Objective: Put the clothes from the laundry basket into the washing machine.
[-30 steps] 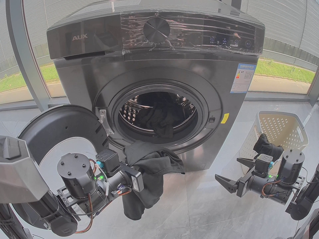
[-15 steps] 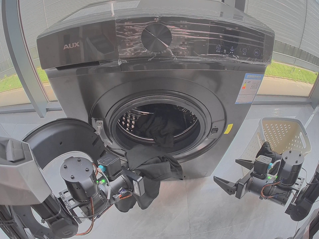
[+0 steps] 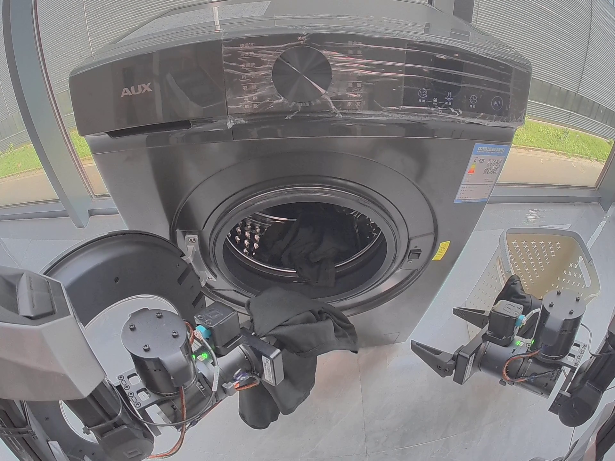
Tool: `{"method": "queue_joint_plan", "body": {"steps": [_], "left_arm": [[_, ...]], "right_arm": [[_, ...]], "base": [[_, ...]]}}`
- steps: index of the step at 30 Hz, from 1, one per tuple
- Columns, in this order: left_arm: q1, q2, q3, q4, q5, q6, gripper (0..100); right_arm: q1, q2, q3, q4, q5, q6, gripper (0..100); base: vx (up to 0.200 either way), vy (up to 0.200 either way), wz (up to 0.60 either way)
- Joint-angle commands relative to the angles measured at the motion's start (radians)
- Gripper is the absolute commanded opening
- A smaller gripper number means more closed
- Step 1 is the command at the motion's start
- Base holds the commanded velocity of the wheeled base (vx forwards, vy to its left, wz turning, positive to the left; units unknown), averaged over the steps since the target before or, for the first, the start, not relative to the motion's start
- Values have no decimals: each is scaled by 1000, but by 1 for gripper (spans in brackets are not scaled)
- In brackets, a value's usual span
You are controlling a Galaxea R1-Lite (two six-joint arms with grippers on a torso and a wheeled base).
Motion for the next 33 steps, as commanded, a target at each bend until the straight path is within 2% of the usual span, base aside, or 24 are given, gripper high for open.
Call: {"method": "queue_joint_plan", "body": {"steps": [1, 12, 15, 22, 23, 25, 26, 27, 29, 33], "left_arm": [[-8, 3, 1, 0, 1, -1, 0], [-36, 12, -15, 0, 1, -10, 0], [-62, 27, -33, -2, -9, -30, 0], [-50, 185, -173, 0, -3, -30, 0], [-23, 248, -274, 0, -4, -30, 0], [-17, 257, -289, 0, -4, -30, 0], [10, 323, -437, 1, -1, -39, 0], [13, 328, -446, 1, -1, -39, 0], [61, 395, -561, 1, 7, -39, 0], [87, 414, -576, 3, 5, -48, 0]], "right_arm": [[0, 5, 0, -1, 1, 0, 100], [28, -1, 0, -1, -4, 2, 100], [37, -4, -8, -2, -6, 5, 100], [37, -4, -5, -2, -6, 3, 100], [40, -4, -2, -2, -6, 5, 100], [40, -4, -2, -2, -4, 5, 100], [40, -4, 0, -2, -4, 3, 100], [39, -4, 0, -2, -4, 3, 100], [37, -9, 0, -2, -2, 2, 100], [39, -12, 0, -2, -2, 2, 100]], "base": [[0, 0, 0], [0, 0, 0], [0, 0, 0], [0, 0, 0], [0, 0, 0], [0, 0, 0], [0, 0, 0], [0, 0, 0], [0, 0, 0], [0, 0, 0]]}}
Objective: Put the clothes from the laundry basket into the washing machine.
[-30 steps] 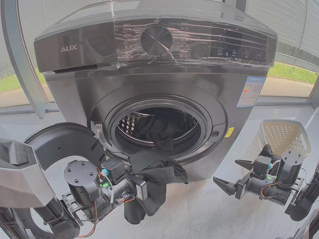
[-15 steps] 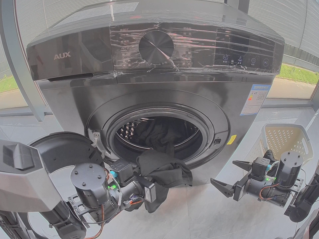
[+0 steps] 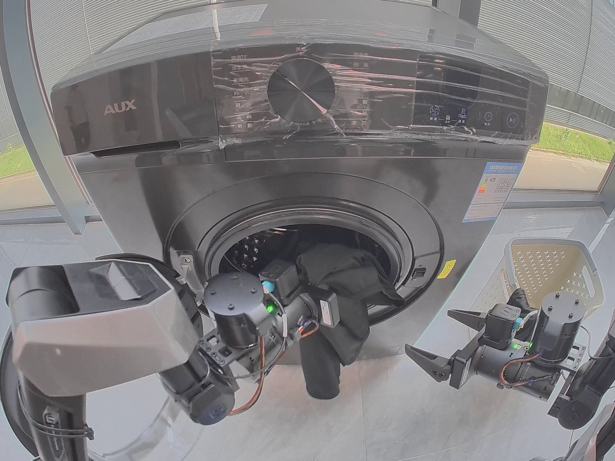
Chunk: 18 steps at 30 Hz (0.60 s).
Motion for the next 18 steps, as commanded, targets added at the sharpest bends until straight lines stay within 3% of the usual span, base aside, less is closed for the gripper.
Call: {"method": "queue_joint_plan", "body": {"steps": [1, 7, 10, 12, 18], "left_arm": [[80, 152, -140, 4, 2, -12, 0], [91, 198, -232, 18, 26, -29, 0], [100, 224, -299, 51, 32, -31, 0], [128, 269, -423, 142, 37, -37, 0], [143, 295, -495, 188, 37, -37, 0]], "right_arm": [[1, -6, 2, -1, 2, -1, 100], [3, -5, 2, -1, 2, -1, 100], [4, -2, 2, 1, 4, -1, 100], [4, 3, 2, 1, 4, -1, 100], [6, 3, 3, 1, 5, -1, 100]], "base": [[0, 0, 0], [0, 0, 0], [0, 0, 0], [0, 0, 0], [0, 0, 0]]}}
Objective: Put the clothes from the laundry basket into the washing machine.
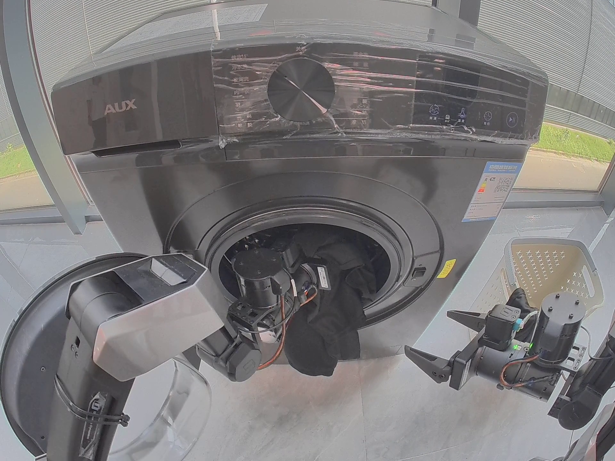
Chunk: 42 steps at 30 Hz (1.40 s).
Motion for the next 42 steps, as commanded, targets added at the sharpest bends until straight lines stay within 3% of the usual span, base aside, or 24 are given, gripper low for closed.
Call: {"method": "queue_joint_plan", "body": {"steps": [1, 4, 11, 13, 15, 18, 34, 35, 42], "left_arm": [[33, 64, -116, 56, 1, -2, 0], [71, 110, -217, 100, 1, -4, 0], [74, 138, -291, 137, 1, -8, 0], [74, 144, -314, 152, 2, -19, 0], [74, 150, -368, 192, 16, -48, 0], [77, 164, -431, 234, 36, -60, 0], [77, 198, -495, 269, 51, -59, 0], [77, 198, -495, 269, 51, -59, 100], [77, 185, -472, 267, 51, -56, 100]], "right_arm": [[2, 5, 2, 0, 1, 0, 100], [3, 6, 2, 0, 1, 0, 100], [2, 8, 5, 0, 1, 0, 100], [2, 9, 3, 0, 1, 0, 100], [3, 16, 3, 0, 1, 0, 100], [5, 16, 5, -1, 1, 0, 100], [6, 16, 5, 0, 1, 0, 100], [6, 16, 5, 0, 1, 0, 100], [6, 16, 5, 0, 3, 0, 100]], "base": [[0, 0, 0], [0, 0, 0], [0, 0, 0], [0, 0, 0], [0, 0, 0], [0, 0, 0], [0, 0, 0], [0, 0, 0], [0, 0, 0]]}}
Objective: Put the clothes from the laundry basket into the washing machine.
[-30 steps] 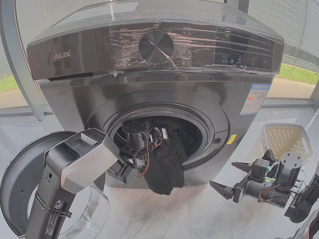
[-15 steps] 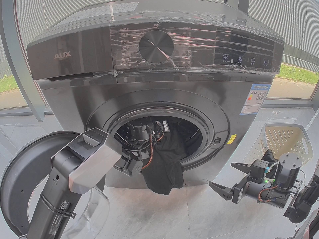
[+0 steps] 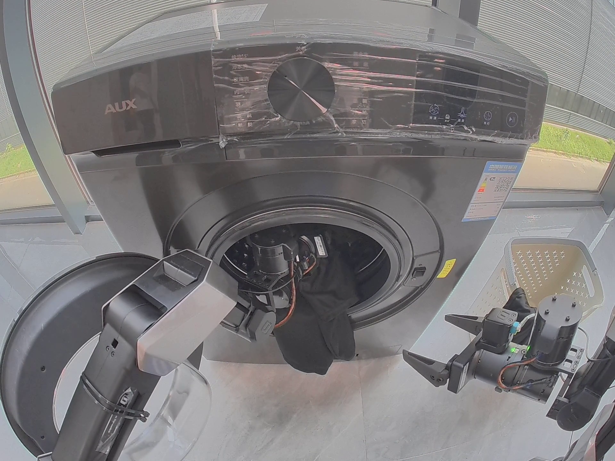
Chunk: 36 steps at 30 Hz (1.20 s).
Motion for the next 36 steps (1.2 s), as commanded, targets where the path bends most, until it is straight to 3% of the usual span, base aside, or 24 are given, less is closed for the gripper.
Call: {"method": "queue_joint_plan", "body": {"steps": [1, 11, 17, 20, 23, 36], "left_arm": [[1, -19, 25, 3, 2, 5, 100], [-11, -123, 234, 48, -40, 14, 100], [-39, -158, 380, 104, -98, 22, 100], [-50, -172, 455, 123, -148, 45, 100], [-45, -164, 464, 126, -173, 76, 100], [-36, -69, 369, 160, -173, 102, 100]], "right_arm": [[2, 1, 0, 0, 0, 0, 100], [11, 0, 0, 0, 0, 1, 100], [14, -3, 0, 0, 0, 1, 100], [14, -2, -2, -2, 0, 1, 100], [14, -3, -2, -2, 0, 1, 100], [16, 0, -2, -2, 2, 1, 100]], "base": [[0, 0, 0], [0, 0, 0], [0, 0, 0], [0, 0, 0], [0, 0, 0], [0, 0, 0]]}}
